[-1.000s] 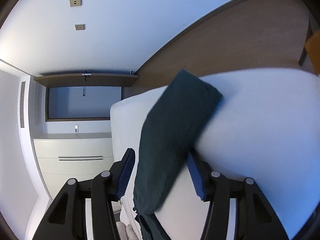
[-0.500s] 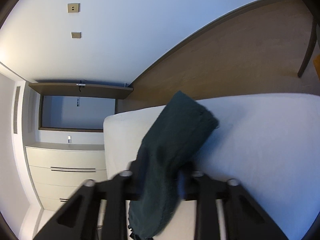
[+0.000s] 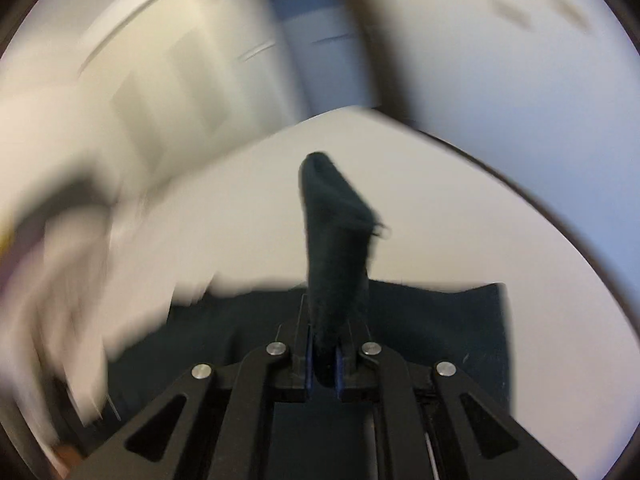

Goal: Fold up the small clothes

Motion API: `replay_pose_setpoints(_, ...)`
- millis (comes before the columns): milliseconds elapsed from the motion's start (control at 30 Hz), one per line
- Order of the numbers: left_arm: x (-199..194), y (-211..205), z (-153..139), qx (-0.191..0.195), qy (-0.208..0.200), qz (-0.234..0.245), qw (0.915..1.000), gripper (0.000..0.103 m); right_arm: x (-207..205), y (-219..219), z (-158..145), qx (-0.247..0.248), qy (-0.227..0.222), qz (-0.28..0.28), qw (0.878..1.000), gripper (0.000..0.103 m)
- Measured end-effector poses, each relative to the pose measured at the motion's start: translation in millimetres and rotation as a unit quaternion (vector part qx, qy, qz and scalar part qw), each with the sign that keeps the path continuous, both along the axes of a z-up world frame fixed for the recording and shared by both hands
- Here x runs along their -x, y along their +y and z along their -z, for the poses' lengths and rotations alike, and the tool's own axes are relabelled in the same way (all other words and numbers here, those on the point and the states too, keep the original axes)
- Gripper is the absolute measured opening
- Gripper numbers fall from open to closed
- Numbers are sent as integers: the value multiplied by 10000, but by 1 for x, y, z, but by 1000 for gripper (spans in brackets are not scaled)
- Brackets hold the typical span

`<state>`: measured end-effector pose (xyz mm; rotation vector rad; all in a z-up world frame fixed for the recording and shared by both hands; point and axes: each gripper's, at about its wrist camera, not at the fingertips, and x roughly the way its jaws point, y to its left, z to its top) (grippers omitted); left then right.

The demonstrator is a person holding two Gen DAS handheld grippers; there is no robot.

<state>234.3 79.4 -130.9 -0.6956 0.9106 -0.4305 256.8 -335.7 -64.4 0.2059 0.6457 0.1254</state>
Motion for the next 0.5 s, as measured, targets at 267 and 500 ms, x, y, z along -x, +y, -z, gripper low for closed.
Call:
replay_pose_setpoints(267, -21, 19, 10, 1180, 783, 123, 9898, 79, 0, 167, 64, 2290, 139, -1452, 9624, 9)
replay_pose_setpoints(500, -39, -15, 4, 1374, 985, 462, 9845, 81, 9, 179, 62, 2698, -36, -1448, 9520, 9)
